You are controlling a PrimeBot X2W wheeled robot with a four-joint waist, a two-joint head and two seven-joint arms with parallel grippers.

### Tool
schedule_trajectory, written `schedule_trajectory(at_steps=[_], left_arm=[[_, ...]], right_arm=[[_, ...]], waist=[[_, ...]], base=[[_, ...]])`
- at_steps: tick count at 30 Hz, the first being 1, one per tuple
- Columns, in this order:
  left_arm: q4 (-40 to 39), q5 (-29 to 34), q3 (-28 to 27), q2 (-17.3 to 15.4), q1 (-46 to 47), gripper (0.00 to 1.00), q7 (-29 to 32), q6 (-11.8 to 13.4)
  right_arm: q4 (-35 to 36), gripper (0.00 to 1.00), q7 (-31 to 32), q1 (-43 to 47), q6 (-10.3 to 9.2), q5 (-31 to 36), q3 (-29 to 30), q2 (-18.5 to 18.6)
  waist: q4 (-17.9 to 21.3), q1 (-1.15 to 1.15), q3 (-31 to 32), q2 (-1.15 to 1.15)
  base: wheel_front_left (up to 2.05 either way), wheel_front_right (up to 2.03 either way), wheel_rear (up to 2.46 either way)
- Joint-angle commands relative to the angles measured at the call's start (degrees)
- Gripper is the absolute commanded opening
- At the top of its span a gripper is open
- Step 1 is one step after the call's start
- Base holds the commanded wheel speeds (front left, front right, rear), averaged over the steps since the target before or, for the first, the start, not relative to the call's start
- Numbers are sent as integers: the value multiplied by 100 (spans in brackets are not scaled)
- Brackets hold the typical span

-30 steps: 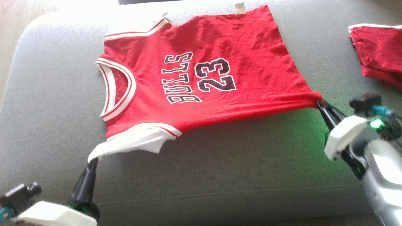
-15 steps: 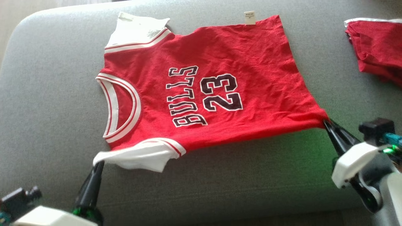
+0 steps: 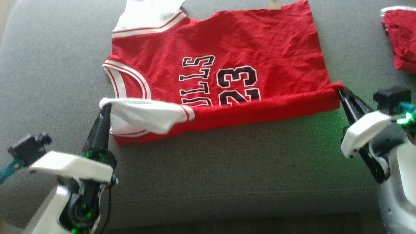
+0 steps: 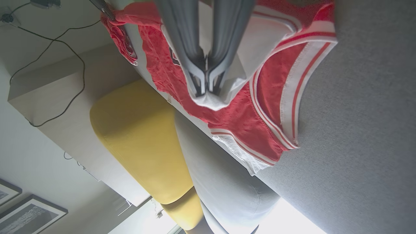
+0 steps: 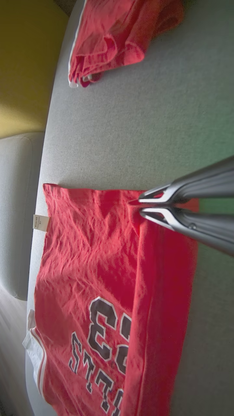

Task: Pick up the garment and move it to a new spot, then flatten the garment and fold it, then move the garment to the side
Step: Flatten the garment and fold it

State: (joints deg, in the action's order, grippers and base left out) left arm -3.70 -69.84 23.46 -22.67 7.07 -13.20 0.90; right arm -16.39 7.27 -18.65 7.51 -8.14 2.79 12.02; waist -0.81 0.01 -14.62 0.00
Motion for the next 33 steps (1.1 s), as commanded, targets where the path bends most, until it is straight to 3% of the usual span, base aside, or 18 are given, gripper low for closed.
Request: schedule_trajectory(at_steps=[1,19,22,24,25,26,27,28,33], left_arm=[[-5,57,-221,-60,403,0,-45,-72],[2014,1018,-89,432,2086,0,-169,-751],[2227,1212,-85,506,2231,0,-175,-792],[2350,1321,-81,559,2315,2,-177,-810],[2412,1375,-70,579,2350,17,-177,-816],[2483,1406,-52,600,2378,39,-178,-820],[2543,1426,-64,624,2405,84,-178,-824],[2596,1442,-96,649,2422,100,-178,-827],[2641,1530,-271,708,2306,100,-179,-832]], right_arm=[[59,0,-81,-277,-2,48,-59,-8],[-1678,4,-978,-1845,-2,517,34,-99],[-1939,17,-1120,-2030,-2,587,39,-144],[-2109,40,-1203,-2126,-2,630,49,-159],[-2189,88,-1239,-2165,-2,650,56,-166],[-2265,100,-1274,-2201,-2,666,58,-172],[-2337,100,-1311,-2228,-2,679,56,-179],[-2397,100,-1352,-2245,-2,685,54,-189],[-2481,100,-1624,-2244,-2,642,100,-271]], waist=[[-40,-1,-112,0],[-155,-1,-737,0],[-164,-1,-792,0],[-183,-1,-810,0],[-192,-1,-812,0],[-199,-1,-809,0],[-203,-1,-799,0],[-202,-1,-781,0],[-143,-1,-631,0]], base=[[0,0,0],[0,0,0],[0,0,0],[0,0,0],[0,0,0],[0,0,0],[0,0,0],[0,0,0],[0,0,0]])
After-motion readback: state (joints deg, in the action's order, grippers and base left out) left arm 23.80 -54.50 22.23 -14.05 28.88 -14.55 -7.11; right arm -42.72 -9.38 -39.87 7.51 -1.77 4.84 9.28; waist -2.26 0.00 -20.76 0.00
